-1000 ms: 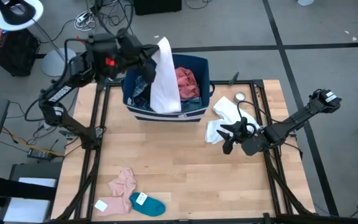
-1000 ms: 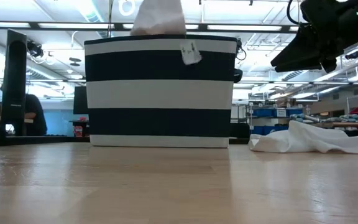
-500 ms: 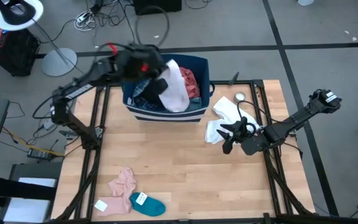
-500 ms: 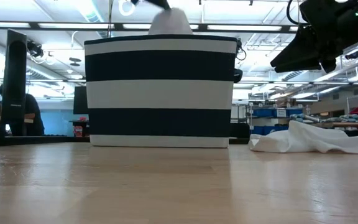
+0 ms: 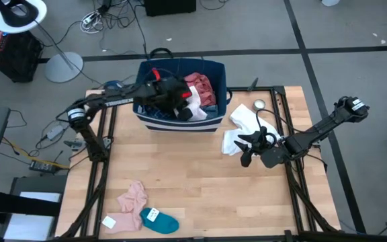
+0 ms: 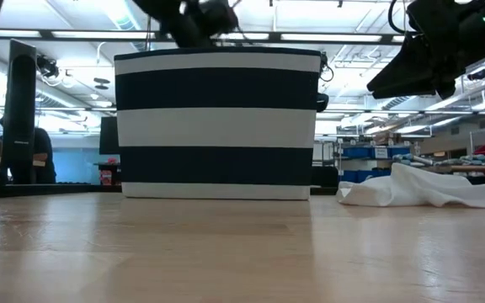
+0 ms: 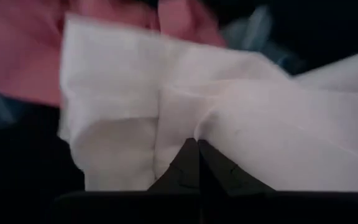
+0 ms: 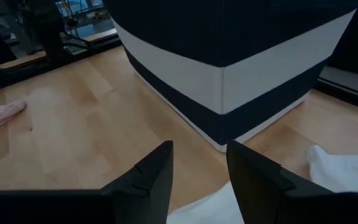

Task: Sort clothes
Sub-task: Put the light pink underwear into the blue laundry bin

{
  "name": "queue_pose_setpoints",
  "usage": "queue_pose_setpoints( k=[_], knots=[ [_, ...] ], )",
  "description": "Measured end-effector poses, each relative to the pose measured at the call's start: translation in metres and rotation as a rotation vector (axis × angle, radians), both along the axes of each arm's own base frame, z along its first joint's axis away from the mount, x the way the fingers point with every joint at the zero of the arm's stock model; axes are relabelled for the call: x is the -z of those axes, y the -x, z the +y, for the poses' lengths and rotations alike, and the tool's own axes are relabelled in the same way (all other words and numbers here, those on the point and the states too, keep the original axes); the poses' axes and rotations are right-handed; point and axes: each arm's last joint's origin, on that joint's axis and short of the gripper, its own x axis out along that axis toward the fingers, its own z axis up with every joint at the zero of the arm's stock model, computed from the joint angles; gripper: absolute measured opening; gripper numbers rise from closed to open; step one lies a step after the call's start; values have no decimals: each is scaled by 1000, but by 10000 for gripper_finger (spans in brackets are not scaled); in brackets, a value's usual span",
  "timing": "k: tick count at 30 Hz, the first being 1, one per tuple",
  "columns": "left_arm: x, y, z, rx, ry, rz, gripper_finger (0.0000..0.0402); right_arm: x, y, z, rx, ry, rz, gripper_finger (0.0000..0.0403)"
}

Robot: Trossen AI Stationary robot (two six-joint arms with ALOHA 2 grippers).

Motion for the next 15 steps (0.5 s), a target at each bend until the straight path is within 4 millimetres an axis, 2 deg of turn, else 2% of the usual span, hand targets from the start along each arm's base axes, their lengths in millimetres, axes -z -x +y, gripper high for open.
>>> queue_pose_setpoints(
  k=[4,7,11,15],
  knots=[
    [33,-6,7,-17,37,64,1,0,0,0,0,1,3,151],
    [51,-14,11,-45,72,94,1,0,0,-1,3,1,3,151],
    [65,-20,14,-66,87,105,4,0,0,-1,5,2,4,151],
    [67,-22,15,-64,82,106,29,0,0,-1,4,2,6,151]
  ],
)
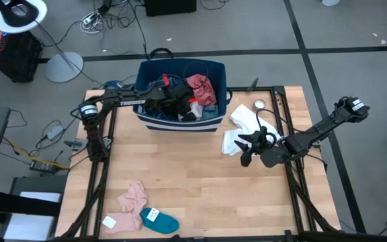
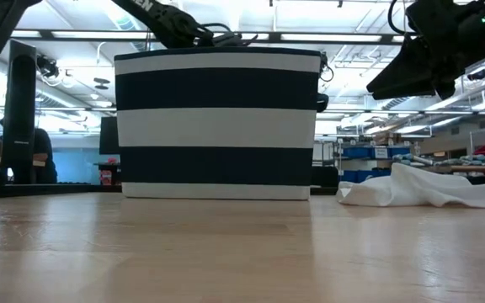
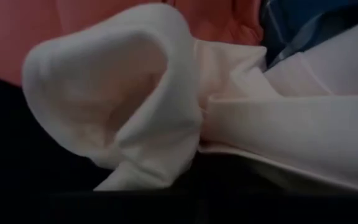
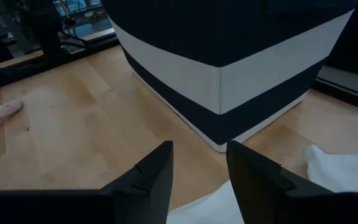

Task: Sort clothes
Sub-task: Put the light pink underwear into the blue laundry bin, then put the pink sock into the blue laundry bin

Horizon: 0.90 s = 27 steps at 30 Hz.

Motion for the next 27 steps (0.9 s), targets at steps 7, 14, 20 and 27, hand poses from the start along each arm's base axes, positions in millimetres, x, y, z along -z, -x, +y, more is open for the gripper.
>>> queue_pose_setpoints(
  k=[7,14,20,27],
  knots=[
    [-18,-3,2,4,8,25,88,1,0,0,-7,-2,8,151],
    [-58,-5,-7,69,-3,78,93,1,0,0,-17,-10,11,151],
    [-94,-7,-25,142,-19,100,93,1,0,1,-24,-14,14,151],
    [-141,10,-56,210,-70,20,92,1,0,0,-24,-12,18,151]
  ],
)
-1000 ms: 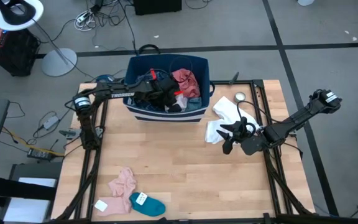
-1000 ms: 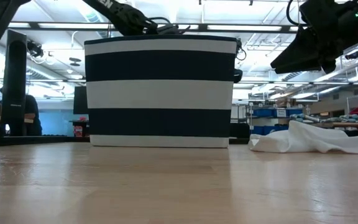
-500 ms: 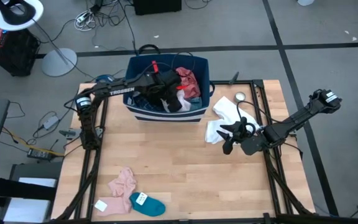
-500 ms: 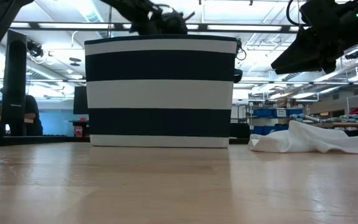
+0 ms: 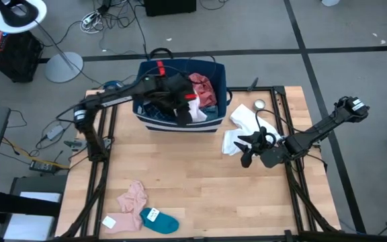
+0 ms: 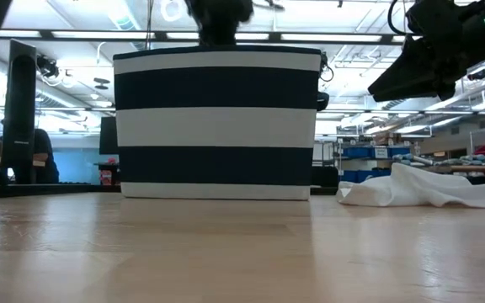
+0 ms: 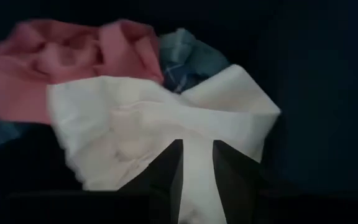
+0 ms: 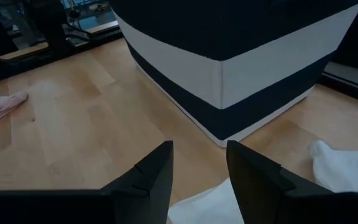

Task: Sort clothes
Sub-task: Put the pink sock into the blue laundry bin

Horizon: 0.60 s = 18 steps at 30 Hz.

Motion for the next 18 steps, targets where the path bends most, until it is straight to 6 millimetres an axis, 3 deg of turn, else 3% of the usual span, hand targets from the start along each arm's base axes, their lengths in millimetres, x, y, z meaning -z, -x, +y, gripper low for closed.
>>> queue_pose_setpoints(
  k=[8,18],
  knots=[
    [-52,52,-36,-29,-17,-87,92,0,0,0,1,1,1,151],
    [-78,92,-83,-42,-63,-133,92,0,0,0,-12,37,23,151]
  ],
)
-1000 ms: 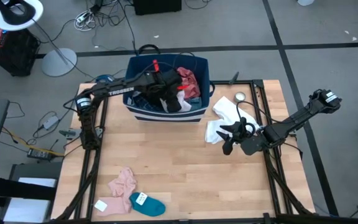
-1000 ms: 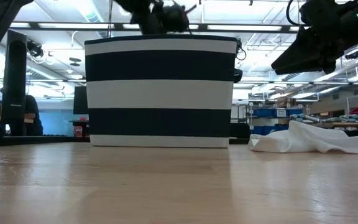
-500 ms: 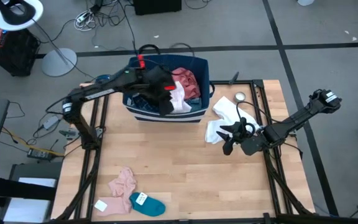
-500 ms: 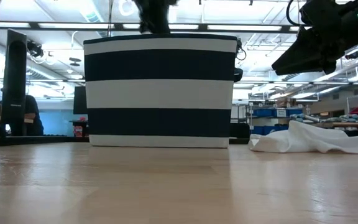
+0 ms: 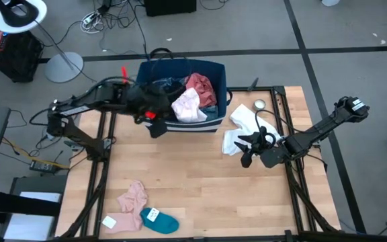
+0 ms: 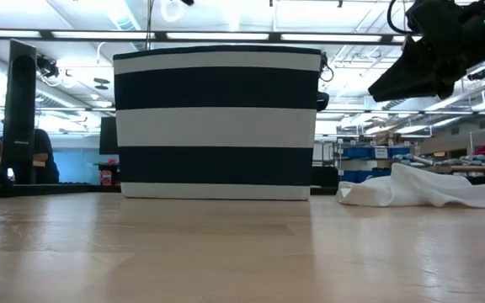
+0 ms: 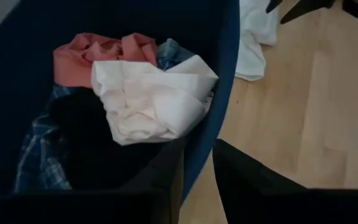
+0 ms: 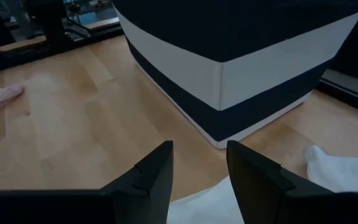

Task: Sort clothes
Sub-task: Put the pink sock into the blue laundry bin

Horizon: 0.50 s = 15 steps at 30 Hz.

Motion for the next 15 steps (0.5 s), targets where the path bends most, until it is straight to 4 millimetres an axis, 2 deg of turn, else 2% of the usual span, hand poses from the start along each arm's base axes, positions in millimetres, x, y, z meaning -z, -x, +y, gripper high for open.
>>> queue_pose_setpoints(
  k=[4,8,11,15],
  knots=[
    [-2,10,-19,-3,8,5,92,-1,-1,0,-3,-2,-8,151],
    [10,15,-41,-2,27,18,92,-1,-1,0,-4,0,-6,151],
    [30,17,-55,-67,28,55,92,-1,-1,0,-5,0,-5,151],
    [67,16,-75,-92,49,152,92,-1,-1,0,-2,-9,-10,151]
  ],
)
